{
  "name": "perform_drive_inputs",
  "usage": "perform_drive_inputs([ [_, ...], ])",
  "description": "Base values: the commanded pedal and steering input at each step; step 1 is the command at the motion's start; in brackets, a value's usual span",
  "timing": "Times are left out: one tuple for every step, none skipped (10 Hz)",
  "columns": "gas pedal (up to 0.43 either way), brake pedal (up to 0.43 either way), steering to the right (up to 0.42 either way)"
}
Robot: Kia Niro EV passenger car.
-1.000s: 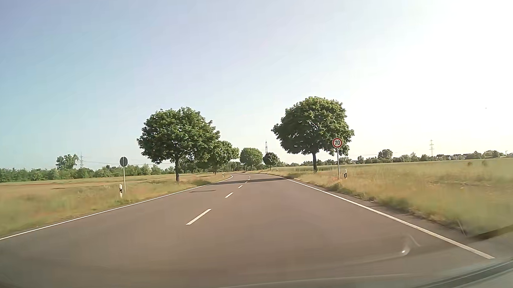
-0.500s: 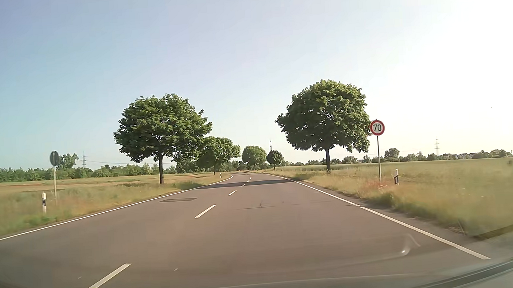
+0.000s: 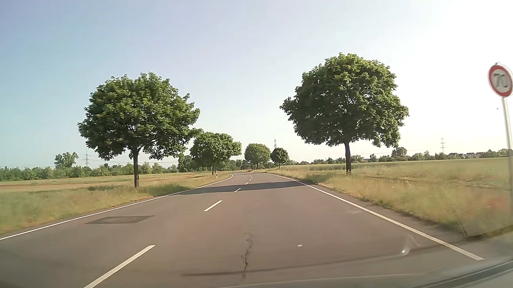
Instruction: Follow the waypoints while adhering to traffic rules and regulations
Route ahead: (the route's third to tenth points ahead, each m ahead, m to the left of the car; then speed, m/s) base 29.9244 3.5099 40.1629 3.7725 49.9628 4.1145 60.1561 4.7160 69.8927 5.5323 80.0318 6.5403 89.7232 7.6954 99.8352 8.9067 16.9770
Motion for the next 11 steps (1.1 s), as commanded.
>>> perform_drive_inputs([
  [0.197, 0.030, -0.007],
  [0.197, 0.030, -0.006],
  [0.197, 0.030, -0.006],
  [0.197, 0.030, -0.006],
  [0.197, 0.030, -0.007],
  [0.197, 0.030, -0.006],
  [0.197, 0.030, -0.006],
  [0.197, 0.030, -0.004],
  [0.197, 0.030, -0.004],
  [0.197, 0.030, -0.004],
  [0.189, 0.030, -0.004],
])
